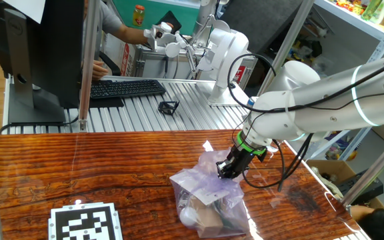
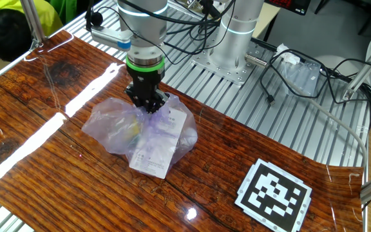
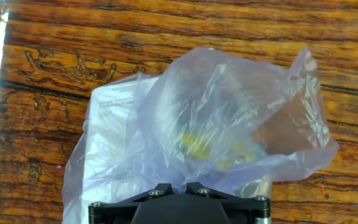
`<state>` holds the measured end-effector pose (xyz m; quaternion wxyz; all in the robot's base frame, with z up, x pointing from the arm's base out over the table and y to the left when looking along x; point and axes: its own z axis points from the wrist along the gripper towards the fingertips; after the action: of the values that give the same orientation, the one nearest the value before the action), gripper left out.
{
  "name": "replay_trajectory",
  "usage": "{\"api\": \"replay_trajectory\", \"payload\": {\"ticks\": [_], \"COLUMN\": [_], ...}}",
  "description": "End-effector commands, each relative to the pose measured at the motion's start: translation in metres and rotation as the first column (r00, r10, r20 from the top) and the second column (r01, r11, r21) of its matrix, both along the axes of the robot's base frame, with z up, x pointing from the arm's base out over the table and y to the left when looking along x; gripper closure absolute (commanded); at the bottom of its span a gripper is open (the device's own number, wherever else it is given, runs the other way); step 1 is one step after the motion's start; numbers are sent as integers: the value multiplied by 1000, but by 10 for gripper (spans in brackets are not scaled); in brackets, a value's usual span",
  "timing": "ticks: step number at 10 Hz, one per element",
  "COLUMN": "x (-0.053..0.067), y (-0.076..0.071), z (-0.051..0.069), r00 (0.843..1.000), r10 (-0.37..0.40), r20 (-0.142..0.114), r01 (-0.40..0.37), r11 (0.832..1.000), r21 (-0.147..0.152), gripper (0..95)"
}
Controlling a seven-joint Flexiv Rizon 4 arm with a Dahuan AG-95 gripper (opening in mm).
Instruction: Pick up a bag of things
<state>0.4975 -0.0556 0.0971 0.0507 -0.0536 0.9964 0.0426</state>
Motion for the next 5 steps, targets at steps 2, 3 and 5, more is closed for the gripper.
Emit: {"api": "replay_trajectory", "payload": {"ticks": [2, 3, 5], "x": [-2, -2, -3], "y": [2, 2, 3], "z": [9, 11, 16], "r00": [1000, 1000, 1000], "r10": [12, 11, 12], "r20": [-9, -9, -14], "r01": [-12, -11, -12], "r11": [1000, 1000, 1000], "r21": [6, 6, 4], "gripper": [950, 950, 950]}}
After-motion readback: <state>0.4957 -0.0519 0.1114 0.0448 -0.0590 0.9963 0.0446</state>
